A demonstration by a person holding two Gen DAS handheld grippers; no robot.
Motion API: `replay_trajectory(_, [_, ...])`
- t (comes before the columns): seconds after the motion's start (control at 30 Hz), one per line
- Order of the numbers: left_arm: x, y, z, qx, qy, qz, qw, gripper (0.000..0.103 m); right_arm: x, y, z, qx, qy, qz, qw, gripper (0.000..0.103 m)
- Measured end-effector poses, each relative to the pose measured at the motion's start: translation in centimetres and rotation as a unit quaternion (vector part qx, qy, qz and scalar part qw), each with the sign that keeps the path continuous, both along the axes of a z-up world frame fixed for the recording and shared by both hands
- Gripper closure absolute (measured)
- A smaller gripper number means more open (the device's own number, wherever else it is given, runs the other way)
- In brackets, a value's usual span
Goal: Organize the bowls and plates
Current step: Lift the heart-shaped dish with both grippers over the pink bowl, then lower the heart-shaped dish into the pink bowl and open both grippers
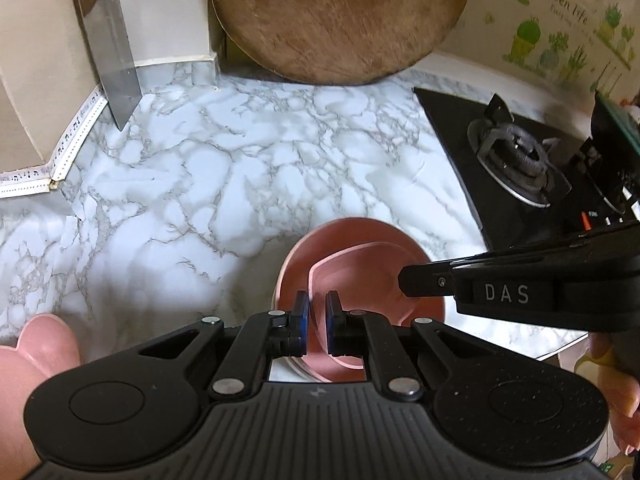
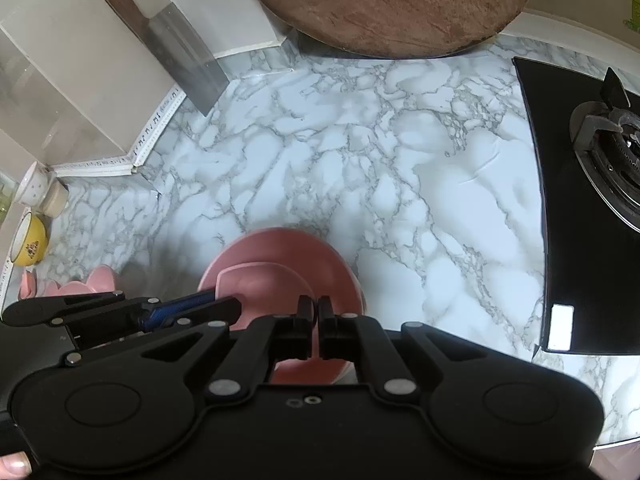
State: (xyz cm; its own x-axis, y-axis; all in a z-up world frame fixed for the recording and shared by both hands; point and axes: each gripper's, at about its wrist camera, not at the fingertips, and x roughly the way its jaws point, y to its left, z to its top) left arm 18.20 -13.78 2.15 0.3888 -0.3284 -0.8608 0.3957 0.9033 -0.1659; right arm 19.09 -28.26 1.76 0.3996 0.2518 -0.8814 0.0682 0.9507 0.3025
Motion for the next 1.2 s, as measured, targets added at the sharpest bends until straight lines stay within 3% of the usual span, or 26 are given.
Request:
replay_trajectory(0.4, [0.7, -1.3, -1.4, 0.038, 0.007, -0.026, 0.9989, 0.095, 0.4, -0.1, -1.5, 0.0, 0.019, -0.009, 1.0, 0.098])
replay_trajectory(0.77, [1.1, -1.5, -2.0, 0.031, 0.024, -0.035, 0.9986, 0.095, 0.4, 0.0, -1.6, -0.002, 0.017, -0.009, 1.0, 0.085])
replay_trajectory(1.2, [1.0, -1.2, -1.7, 0.021, 0.028, -0.036, 0.9987, 0.095, 0.6, -0.2, -0.9, 0.005, 0.009, -0.015, 1.0, 0.078])
